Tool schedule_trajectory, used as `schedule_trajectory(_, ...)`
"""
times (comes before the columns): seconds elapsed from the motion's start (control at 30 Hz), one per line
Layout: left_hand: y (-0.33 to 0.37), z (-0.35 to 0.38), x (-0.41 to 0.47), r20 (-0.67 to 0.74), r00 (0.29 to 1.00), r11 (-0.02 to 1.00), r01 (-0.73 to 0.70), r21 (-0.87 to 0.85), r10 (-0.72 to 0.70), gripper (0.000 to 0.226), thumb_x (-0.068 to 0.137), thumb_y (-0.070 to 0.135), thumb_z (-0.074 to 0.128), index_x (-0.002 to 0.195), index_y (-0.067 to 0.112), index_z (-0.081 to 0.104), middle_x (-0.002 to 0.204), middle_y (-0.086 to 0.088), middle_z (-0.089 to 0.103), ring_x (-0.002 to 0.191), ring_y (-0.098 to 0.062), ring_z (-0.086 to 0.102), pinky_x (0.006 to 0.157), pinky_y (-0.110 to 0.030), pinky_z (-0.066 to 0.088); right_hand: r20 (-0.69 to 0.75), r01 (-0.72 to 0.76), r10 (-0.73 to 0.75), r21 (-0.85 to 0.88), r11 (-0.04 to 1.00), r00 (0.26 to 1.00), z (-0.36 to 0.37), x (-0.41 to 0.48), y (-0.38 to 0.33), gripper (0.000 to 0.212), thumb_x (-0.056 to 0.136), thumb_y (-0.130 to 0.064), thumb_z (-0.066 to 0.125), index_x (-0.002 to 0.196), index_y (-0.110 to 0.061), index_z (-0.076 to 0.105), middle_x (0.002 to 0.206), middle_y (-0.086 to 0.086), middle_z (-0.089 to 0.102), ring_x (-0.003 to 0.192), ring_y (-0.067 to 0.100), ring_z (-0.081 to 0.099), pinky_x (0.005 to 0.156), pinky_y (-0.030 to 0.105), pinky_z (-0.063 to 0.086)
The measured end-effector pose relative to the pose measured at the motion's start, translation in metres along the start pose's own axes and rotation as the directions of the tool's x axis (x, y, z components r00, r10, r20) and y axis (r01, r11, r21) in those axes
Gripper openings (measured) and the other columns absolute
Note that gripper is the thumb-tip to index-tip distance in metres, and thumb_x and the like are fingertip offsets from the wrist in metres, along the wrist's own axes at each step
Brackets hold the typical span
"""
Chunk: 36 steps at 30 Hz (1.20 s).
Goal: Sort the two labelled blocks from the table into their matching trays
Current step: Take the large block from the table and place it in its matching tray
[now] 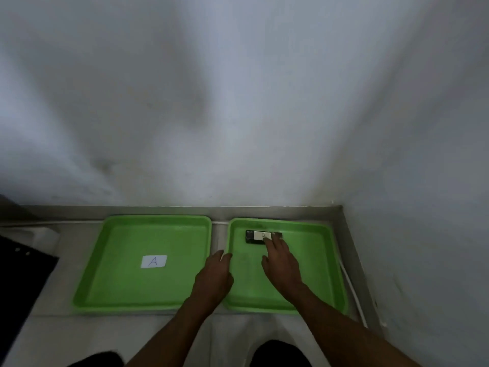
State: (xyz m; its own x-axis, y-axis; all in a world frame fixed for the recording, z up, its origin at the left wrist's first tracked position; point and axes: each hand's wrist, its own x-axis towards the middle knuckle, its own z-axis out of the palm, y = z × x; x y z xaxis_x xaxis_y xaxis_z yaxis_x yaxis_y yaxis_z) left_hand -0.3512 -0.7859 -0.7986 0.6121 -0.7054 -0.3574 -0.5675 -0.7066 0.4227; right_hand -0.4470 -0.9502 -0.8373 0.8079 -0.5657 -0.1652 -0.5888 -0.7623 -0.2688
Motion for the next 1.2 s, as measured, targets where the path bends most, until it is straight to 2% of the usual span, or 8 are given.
schedule_trajectory(0.07, -0.002, -0.013, -0.018, -0.032, 0.999, 0.999, -0.035, 0.011, 0.035, 0.053, 0.092, 0.009, 0.05, 0.144, 0.011, 0.039, 0.15, -0.01, 0.039, 0.137, -0.025, 0.038, 0.102, -0.038, 0.047, -0.022, 0.016, -0.016, 0.01, 1.0, 1.0, -0.008, -0.023, -0.021, 0.056, 0.094, -0.017, 0.052, 0.146, -0.012, 0.035, 0.157, 0.012, 0.033, 0.143, 0.027, 0.032, 0.098, 0.038, 0.049)
schedule_trajectory(0.17, -0.01, -0.033, -0.05, -0.059, 0.995, 0.997, -0.074, 0.025, 0.076, 0.053, 0.091, 0.008, 0.05, 0.143, 0.01, 0.04, 0.15, -0.012, 0.04, 0.137, -0.028, 0.037, 0.104, -0.043, 0.046, -0.036, 0.019, -0.019, 0.002, 1.0, 0.999, -0.021, -0.058, -0.049, 0.053, 0.096, -0.019, 0.051, 0.146, -0.013, 0.035, 0.158, 0.014, 0.029, 0.144, 0.027, 0.03, 0.099, 0.041, 0.048)
schedule_trajectory(0.3, -0.017, -0.071, -0.104, -0.075, 0.995, 0.998, -0.064, 0.026, 0.065, 0.052, 0.09, 0.008, 0.049, 0.142, 0.009, 0.042, 0.147, -0.012, 0.042, 0.135, -0.029, 0.039, 0.101, -0.046, 0.047, -0.049, 0.019, -0.018, 0.018, 1.0, 0.999, -0.058, -0.101, -0.084, 0.05, 0.096, -0.017, 0.05, 0.144, -0.012, 0.036, 0.159, 0.018, 0.027, 0.145, 0.029, 0.029, 0.102, 0.043, 0.045)
schedule_trajectory(0.43, 0.0, -0.146, -0.168, -0.056, 0.997, 0.999, -0.043, 0.028, 0.045, 0.049, 0.092, 0.007, 0.048, 0.141, 0.008, 0.042, 0.142, -0.012, 0.047, 0.129, -0.029, 0.043, 0.097, -0.048, 0.049, -0.073, 0.042, -0.04, 0.018, 0.999, 0.996, -0.14, -0.144, -0.125, 0.049, 0.096, -0.018, 0.051, 0.143, -0.012, 0.038, 0.157, 0.017, 0.031, 0.145, 0.029, 0.031, 0.1, 0.044, 0.048)
schedule_trajectory(0.63, 0.059, -0.298, -0.287, -0.092, 0.996, 1.0, 0.008, -0.002, -0.008, 0.049, 0.092, 0.01, 0.049, 0.141, 0.01, 0.044, 0.142, -0.01, 0.049, 0.127, -0.027, 0.046, 0.094, -0.044, 0.051, -0.051, 0.037, -0.034, 0.058, 0.998, 0.998, -0.321, -0.225, -0.2, 0.05, 0.098, -0.023, 0.051, 0.145, -0.015, 0.037, 0.158, 0.015, 0.03, 0.147, 0.027, 0.028, 0.105, 0.043, 0.046)
schedule_trajectory(0.87, 0.13, -0.446, -0.439, -0.114, 0.992, 0.996, 0.053, -0.073, -0.061, 0.048, 0.095, 0.014, 0.05, 0.142, 0.014, 0.044, 0.143, -0.006, 0.049, 0.13, -0.024, 0.046, 0.101, -0.04, 0.049, -0.014, 0.065, -0.064, 0.094, 0.993, 0.998, -0.506, -0.342, -0.288, 0.052, 0.098, -0.024, 0.05, 0.147, -0.016, 0.035, 0.16, 0.015, 0.027, 0.148, 0.027, 0.026, 0.108, 0.042, 0.043)
schedule_trajectory(1.03, 0.133, -0.508, -0.516, -0.158, 0.985, 0.997, 0.058, -0.046, -0.064, 0.046, 0.095, 0.017, 0.051, 0.141, 0.018, 0.045, 0.142, -0.002, 0.05, 0.128, -0.022, 0.048, 0.098, -0.039, 0.05, -0.018, 0.142, -0.141, 0.082, 0.986, 0.99, -0.57, -0.396, -0.351, 0.052, 0.1, -0.026, 0.046, 0.149, -0.015, 0.032, 0.16, 0.014, 0.027, 0.148, 0.025, 0.025, 0.112, 0.039, 0.038)
schedule_trajectory(1.2, 0.099, -0.552, -0.56, -0.208, 0.976, 0.997, 0.063, -0.041, -0.07, 0.047, 0.095, 0.018, 0.051, 0.142, 0.019, 0.044, 0.145, -0.003, 0.048, 0.131, -0.024, 0.046, 0.102, -0.042, 0.048, -0.03, 0.19, -0.189, 0.037, 0.981, 0.982, -0.584, -0.424, -0.41, 0.051, 0.101, -0.027, 0.045, 0.148, -0.016, 0.032, 0.161, 0.012, 0.026, 0.148, 0.025, 0.026, 0.114, 0.038, 0.036)
